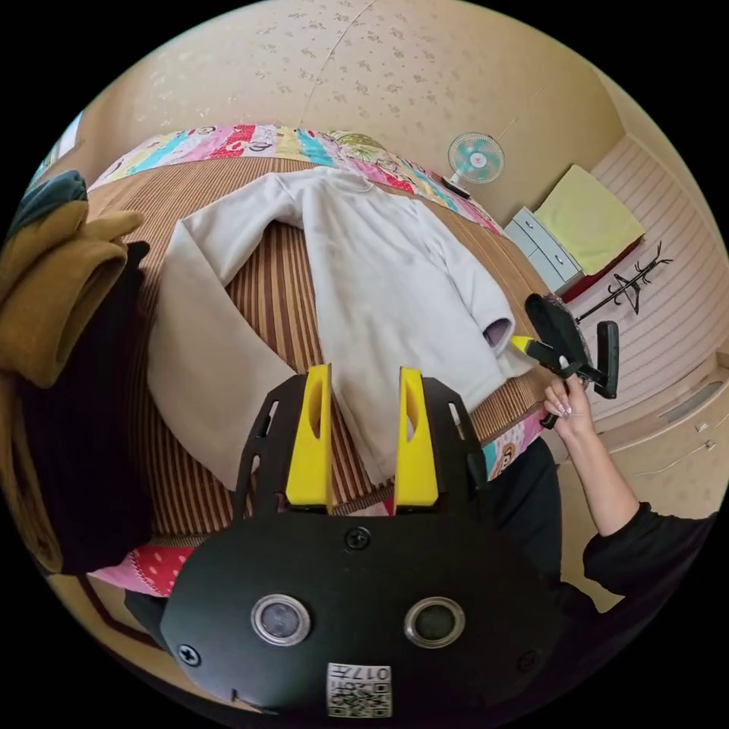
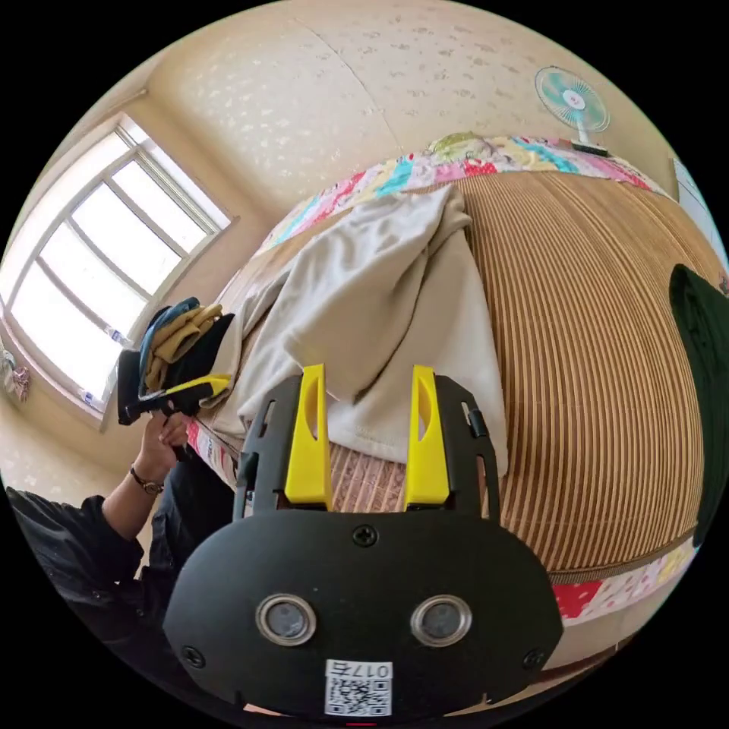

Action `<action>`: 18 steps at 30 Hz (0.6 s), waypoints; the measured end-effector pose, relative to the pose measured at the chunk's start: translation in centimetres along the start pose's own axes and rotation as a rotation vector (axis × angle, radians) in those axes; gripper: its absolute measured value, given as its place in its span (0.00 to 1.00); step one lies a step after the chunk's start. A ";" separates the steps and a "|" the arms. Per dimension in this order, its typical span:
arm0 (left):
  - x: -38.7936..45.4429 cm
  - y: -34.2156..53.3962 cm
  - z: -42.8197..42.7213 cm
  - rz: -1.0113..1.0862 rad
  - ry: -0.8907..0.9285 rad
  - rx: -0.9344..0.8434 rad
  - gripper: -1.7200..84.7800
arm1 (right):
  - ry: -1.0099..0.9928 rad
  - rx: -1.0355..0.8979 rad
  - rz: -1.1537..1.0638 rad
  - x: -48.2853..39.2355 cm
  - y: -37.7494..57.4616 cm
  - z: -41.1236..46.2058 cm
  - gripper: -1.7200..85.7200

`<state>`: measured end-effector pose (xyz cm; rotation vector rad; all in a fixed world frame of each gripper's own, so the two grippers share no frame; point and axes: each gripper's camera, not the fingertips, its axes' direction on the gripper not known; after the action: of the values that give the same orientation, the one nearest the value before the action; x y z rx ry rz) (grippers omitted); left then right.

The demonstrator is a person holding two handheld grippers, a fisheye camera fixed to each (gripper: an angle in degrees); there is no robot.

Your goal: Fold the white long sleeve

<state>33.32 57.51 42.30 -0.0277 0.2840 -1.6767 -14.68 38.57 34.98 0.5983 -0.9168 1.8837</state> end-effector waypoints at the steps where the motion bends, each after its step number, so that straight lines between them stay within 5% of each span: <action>1: 0.5 0.9 -0.6 -0.034 0.000 0.051 0.17 | 0.003 0.060 -0.032 -1.8 -0.3 -0.5 0.20; 9: 3.4 2.3 1.2 -0.064 -0.098 -0.009 0.13 | 0.091 -0.197 -0.081 -5.4 -3.4 6.4 0.08; 13: 2.5 3.6 -1.0 -0.074 -0.021 -0.021 0.14 | 0.214 0.074 -0.043 0.1 -6.1 -5.9 0.06; 16: 1.3 3.8 -2.1 -0.126 0.101 -0.013 0.16 | 0.546 0.378 0.298 7.1 -5.5 -17.8 0.07; 18: 0.8 3.4 -1.9 -0.157 0.170 -0.038 0.17 | 0.556 0.443 0.419 9.6 -3.8 -21.8 0.09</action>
<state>36.18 56.71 39.66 0.0656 0.4514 -1.8324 -16.23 62.16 30.05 0.1047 -0.2660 2.4807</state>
